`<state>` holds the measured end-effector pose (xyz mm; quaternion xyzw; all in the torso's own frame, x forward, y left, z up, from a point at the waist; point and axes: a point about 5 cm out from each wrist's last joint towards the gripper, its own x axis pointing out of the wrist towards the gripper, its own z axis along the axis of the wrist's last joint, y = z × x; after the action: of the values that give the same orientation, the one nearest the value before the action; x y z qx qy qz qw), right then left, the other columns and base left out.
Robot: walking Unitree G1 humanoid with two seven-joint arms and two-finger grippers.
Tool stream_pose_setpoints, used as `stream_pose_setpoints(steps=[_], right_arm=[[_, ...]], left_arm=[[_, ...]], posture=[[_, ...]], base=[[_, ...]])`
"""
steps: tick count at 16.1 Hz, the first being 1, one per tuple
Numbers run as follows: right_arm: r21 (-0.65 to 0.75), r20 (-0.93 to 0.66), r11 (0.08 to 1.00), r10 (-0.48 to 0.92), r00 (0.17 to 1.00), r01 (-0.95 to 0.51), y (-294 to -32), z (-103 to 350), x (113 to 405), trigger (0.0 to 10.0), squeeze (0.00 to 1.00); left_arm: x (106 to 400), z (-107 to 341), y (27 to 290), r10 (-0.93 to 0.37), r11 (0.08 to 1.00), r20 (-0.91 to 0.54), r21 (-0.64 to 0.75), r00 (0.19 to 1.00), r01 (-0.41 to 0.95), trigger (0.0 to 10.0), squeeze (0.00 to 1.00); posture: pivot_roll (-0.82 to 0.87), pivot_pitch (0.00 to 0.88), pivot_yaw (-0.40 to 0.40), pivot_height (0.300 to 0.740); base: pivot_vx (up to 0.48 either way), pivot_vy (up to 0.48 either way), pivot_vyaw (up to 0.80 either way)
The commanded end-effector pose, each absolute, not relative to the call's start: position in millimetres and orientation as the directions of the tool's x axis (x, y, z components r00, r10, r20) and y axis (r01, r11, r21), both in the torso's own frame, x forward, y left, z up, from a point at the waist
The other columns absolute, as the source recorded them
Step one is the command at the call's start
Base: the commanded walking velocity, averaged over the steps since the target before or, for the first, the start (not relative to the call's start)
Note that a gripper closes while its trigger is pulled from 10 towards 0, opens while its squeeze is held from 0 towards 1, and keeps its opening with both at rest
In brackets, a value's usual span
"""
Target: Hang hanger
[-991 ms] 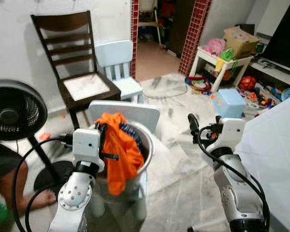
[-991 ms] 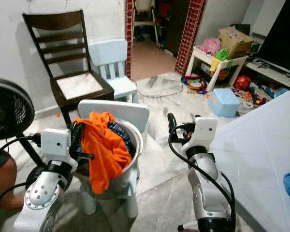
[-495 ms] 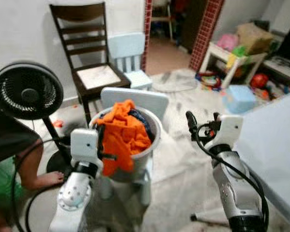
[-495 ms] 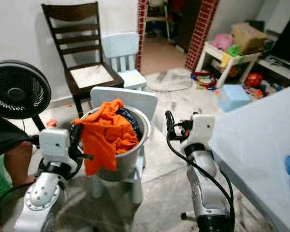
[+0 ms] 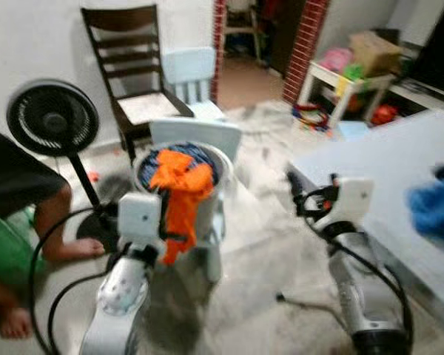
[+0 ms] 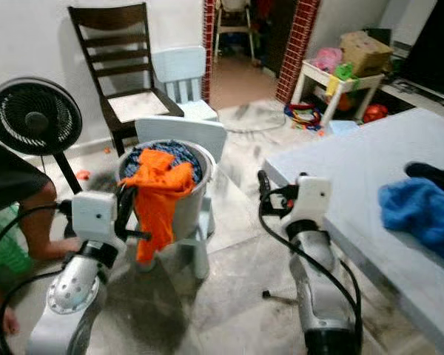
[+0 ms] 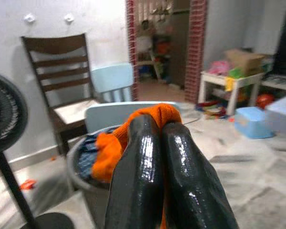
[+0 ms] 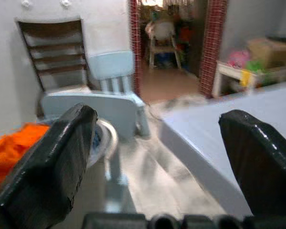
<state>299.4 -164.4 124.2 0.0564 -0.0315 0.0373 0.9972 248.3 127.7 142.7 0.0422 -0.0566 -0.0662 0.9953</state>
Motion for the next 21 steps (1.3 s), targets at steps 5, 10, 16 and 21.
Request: stream_pose_setpoints(steps=[5,10,16,21], right_arm=[[0.101,0.08,0.991,0.076,0.994,-0.084,-164,127,300,10.0,0.0],[0.099,0.077,0.991,0.08,0.994,-0.088,-162,126,301,10.0,0.0],[0.089,0.068,0.991,0.095,0.993,-0.101,-161,125,302,10.0,0.0],[0.085,0.064,0.991,0.102,0.993,-0.107,-161,125,303,10.0,0.0]], left_arm=[[248,146,127,-0.153,0.984,0.119,0.109,0.981,0.141,10.0,0.0],[251,147,125,-0.154,0.985,0.128,0.103,0.98,0.141,10.0,0.0],[264,147,129,-0.139,0.99,0.11,-0.006,0.984,0.141,10.0,0.0],[265,145,128,-0.144,0.989,0.105,-0.028,0.984,0.147,10.0,0.0]], posture=[[0.06,0.018,-0.073,0.74],[0.06,0.015,-0.075,0.74],[0.05,0.011,-0.083,0.74],[0.05,0.006,-0.085,0.74]], base=[[-0.295,-0.28,0.0],[-0.112,-0.172,0.0],[0.0,0.0,0.0],[0.0,0.1,-0.8]])
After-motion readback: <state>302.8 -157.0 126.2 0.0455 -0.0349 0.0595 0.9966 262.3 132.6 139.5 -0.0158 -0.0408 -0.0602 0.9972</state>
